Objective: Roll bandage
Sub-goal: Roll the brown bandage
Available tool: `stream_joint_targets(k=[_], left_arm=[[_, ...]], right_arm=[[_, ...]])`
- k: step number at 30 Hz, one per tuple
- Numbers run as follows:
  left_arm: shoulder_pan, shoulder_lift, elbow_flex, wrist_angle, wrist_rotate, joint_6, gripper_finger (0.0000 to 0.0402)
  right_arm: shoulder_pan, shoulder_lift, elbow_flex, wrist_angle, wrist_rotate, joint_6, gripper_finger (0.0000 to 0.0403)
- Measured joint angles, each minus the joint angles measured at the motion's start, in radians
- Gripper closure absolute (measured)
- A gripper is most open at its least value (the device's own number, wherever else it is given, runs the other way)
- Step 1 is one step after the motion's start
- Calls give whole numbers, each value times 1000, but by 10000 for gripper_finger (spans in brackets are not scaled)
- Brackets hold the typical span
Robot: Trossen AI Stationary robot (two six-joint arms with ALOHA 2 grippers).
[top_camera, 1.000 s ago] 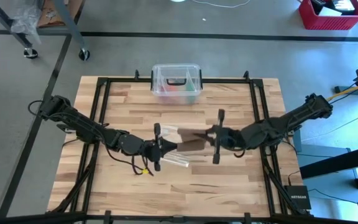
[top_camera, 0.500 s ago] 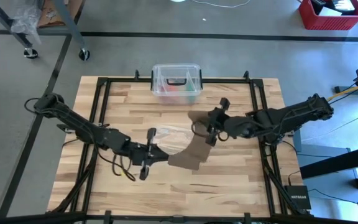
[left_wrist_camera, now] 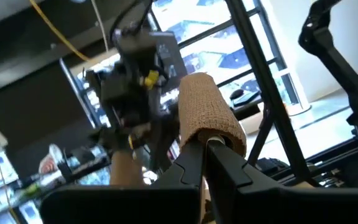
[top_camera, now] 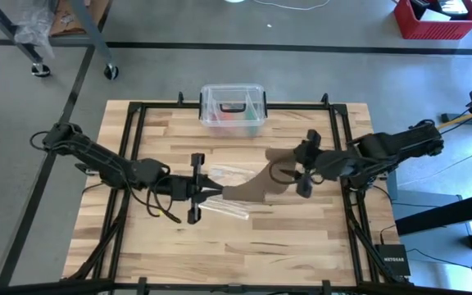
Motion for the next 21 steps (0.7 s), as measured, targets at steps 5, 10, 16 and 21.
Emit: stream_joint_targets(k=[5, 10, 16, 21], left_arm=[[-20, 0, 0, 20, -49, -9, 402], [-26, -1, 0, 14, -52, -9, 402], [-30, -1, 0, 2, -35, -14, 402], [-30, -1, 0, -28, -30, -11, 402]], right_arm=[[69, -19, 32, -37, -76, 75, 155], [161, -19, -69, -12, -5, 37, 155], [166, -108, -303, 40, 211, 201, 155], [107, -119, -510, 363, 85, 301, 155]])
